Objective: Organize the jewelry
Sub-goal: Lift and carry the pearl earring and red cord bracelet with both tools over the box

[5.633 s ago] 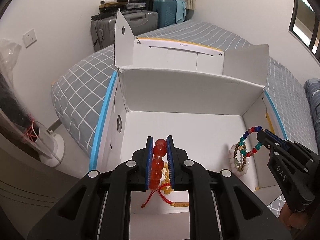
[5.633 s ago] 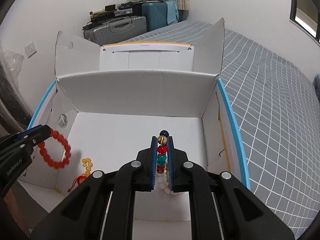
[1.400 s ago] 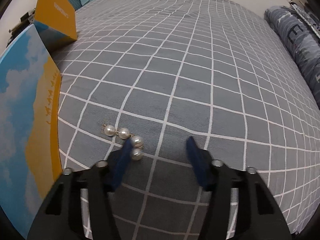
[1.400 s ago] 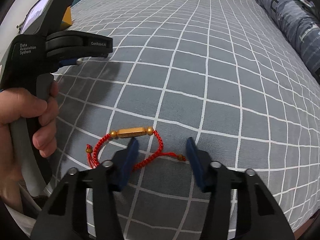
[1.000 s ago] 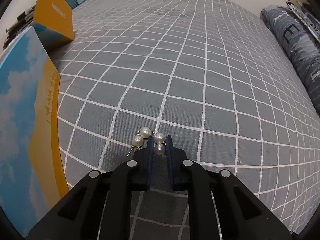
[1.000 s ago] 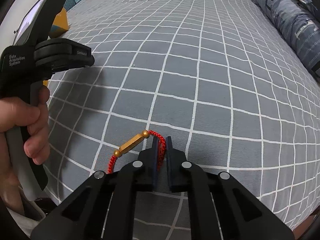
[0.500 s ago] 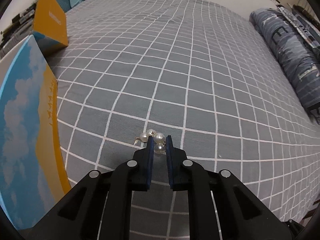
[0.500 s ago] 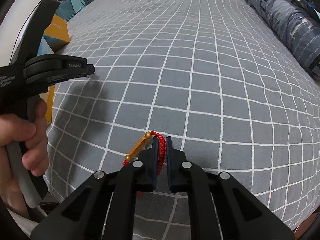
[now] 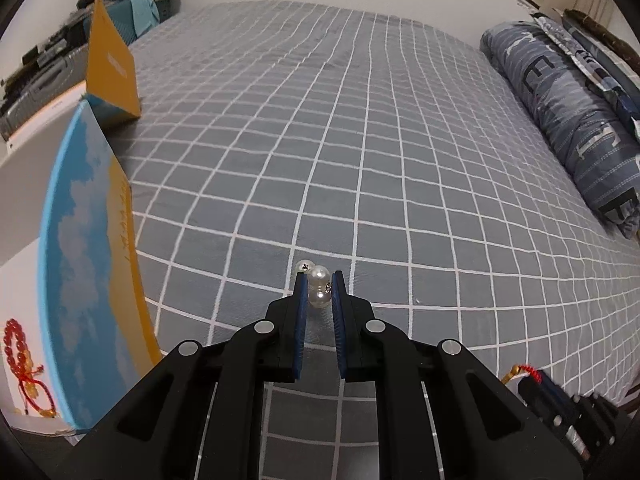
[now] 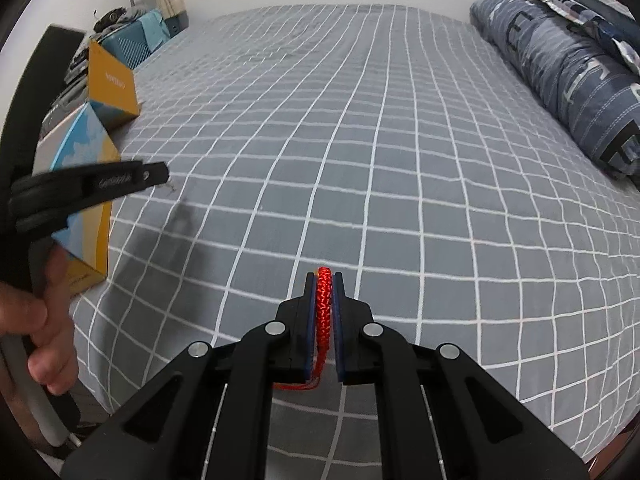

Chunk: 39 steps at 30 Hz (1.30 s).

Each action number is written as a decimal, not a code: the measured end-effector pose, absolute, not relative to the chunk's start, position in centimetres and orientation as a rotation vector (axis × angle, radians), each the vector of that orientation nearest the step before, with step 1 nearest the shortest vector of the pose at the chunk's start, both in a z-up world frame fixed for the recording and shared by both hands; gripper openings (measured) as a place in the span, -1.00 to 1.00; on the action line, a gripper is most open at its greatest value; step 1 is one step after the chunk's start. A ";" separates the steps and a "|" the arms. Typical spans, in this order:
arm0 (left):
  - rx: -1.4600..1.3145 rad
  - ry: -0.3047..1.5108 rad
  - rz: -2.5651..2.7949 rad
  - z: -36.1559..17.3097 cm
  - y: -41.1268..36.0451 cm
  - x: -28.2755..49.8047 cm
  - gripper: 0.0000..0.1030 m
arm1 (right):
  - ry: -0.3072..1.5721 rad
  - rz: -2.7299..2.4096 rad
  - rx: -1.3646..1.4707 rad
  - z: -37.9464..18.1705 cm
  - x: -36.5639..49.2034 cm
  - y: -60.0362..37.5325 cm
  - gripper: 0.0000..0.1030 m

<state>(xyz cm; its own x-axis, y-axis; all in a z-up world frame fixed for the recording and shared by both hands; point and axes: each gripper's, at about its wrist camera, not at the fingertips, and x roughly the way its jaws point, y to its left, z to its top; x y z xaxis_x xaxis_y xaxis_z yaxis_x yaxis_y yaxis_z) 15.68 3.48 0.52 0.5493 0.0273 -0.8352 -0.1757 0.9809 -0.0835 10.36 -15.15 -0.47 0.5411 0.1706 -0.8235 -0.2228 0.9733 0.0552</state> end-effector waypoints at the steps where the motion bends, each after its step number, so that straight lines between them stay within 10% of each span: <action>1: -0.162 0.978 0.116 0.7 3.5 15.6 -0.78 | 0.963 0.228 -0.059 -0.3 10.5 -15.2 -0.87; 39: -0.142 0.790 0.075 9.4 7.2 8.4 -0.78 | 0.695 0.241 -0.081 8.6 12.9 -7.1 -0.87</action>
